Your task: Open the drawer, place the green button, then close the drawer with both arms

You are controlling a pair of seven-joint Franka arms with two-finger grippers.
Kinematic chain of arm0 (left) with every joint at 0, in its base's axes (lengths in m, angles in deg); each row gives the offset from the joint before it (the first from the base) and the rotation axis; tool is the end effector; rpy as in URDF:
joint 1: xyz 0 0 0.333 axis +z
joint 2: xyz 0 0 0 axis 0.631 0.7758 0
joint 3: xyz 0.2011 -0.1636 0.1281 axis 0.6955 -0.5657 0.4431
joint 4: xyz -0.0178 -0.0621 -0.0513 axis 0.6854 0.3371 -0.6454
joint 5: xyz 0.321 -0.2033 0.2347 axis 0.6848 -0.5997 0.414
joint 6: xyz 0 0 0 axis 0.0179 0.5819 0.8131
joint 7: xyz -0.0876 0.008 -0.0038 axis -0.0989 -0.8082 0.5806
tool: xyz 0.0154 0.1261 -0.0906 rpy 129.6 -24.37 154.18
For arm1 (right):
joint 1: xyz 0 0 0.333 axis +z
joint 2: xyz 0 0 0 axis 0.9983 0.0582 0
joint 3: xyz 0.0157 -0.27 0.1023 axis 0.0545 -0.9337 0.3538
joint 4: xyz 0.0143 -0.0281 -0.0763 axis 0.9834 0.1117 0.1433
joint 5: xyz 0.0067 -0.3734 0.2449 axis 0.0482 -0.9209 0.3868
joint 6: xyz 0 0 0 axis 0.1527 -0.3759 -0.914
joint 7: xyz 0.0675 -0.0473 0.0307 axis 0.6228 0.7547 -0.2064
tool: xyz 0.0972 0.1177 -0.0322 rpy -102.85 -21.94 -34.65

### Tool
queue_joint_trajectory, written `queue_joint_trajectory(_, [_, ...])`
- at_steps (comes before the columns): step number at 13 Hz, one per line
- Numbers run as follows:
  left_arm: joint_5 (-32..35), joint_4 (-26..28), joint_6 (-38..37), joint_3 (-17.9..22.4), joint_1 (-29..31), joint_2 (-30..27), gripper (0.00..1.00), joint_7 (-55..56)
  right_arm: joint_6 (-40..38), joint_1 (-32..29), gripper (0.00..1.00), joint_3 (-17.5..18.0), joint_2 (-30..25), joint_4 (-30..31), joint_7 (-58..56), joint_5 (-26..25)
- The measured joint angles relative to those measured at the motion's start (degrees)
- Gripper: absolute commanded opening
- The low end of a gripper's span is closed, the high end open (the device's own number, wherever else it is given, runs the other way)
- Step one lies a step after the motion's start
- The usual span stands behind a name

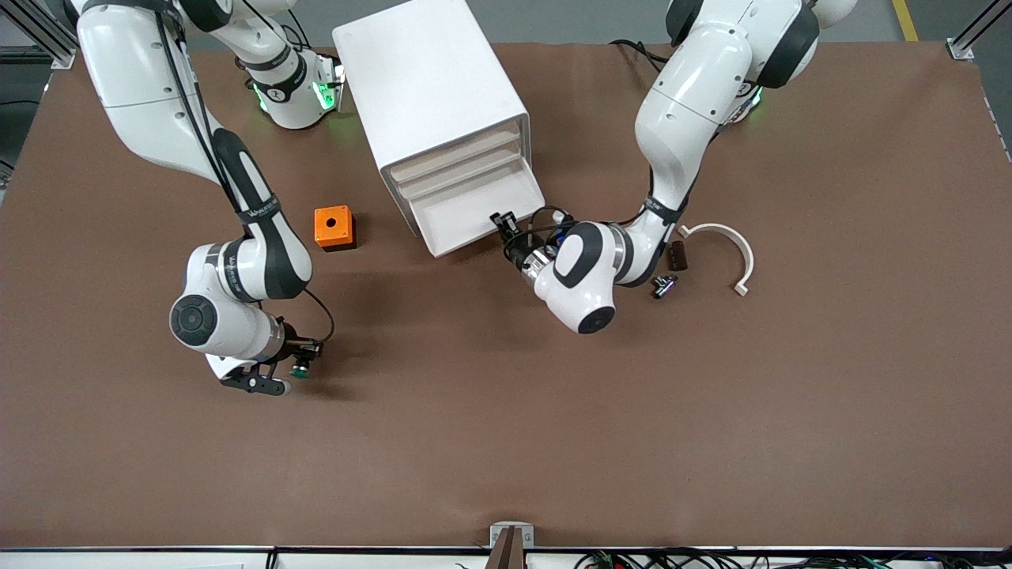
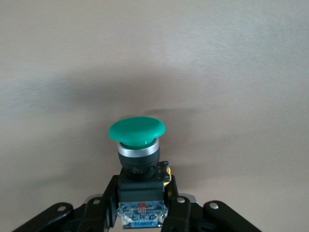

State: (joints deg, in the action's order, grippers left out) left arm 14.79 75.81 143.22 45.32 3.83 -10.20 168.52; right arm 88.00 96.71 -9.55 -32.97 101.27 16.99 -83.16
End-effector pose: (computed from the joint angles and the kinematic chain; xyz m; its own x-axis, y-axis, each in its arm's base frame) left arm 0.4798 -0.5019 0.0808 -0.5623 0.8269 0.0067 0.3672 0.2570 -0.8939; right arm 0.6667 0.1152 0.0980 0.9795 -0.1671 -0.1127 -0.1716 -0.9847 -0.0311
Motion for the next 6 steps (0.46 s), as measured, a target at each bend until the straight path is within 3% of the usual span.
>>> queue_joint_trajectory(1, [-0.2, -0.3, -0.1, 0.9, 0.0, 0.0, 0.52, 0.0, -3.5, 0.9, 0.02, 0.0, -1.3, -1.0, 0.3, 0.0])
queue_joint_trajectory(3, [-0.6, -1.0, 0.1, 2.6, 0.2, 0.0, 1.00, 0.0, -12.8, 2.8, 0.02, 0.1, -4.6, -4.1, 4.2, 0.0])
queue_joint_trajectory(6, [-0.2, -1.6, 3.1, 4.4, 1.6, 0.0, 1.00, -0.9, -25.8, 7.1, 0.03, 0.3, -8.4, -9.2, 15.7, 0.0])
